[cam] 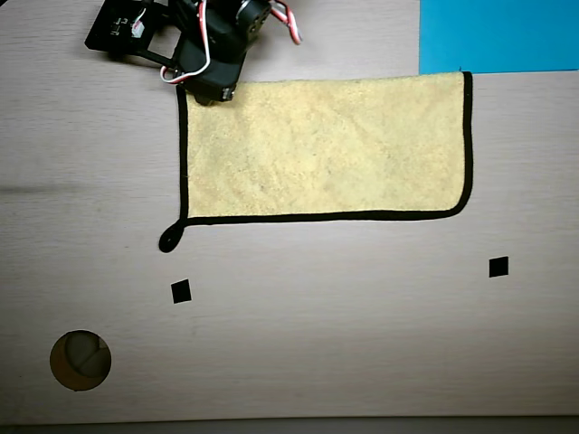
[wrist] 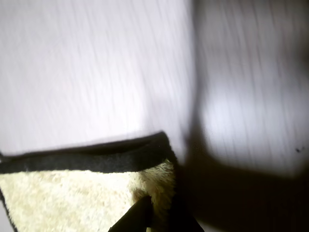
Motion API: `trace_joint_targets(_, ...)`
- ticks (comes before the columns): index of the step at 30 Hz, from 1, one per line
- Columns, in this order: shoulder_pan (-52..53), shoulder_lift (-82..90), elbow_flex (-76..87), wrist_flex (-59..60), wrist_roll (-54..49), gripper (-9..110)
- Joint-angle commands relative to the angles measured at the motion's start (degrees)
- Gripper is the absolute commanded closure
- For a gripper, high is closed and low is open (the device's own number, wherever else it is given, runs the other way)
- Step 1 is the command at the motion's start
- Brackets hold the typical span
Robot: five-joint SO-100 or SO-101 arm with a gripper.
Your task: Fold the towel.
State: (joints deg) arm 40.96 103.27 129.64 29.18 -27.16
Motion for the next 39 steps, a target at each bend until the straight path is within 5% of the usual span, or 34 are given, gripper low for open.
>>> trace_joint_targets(1, -2.3, 6.6, 0.1, -0.4, -1.9, 101)
trace_joint_targets(39, -34.2, 52.0, 5.8, 33.4, -15.6, 101)
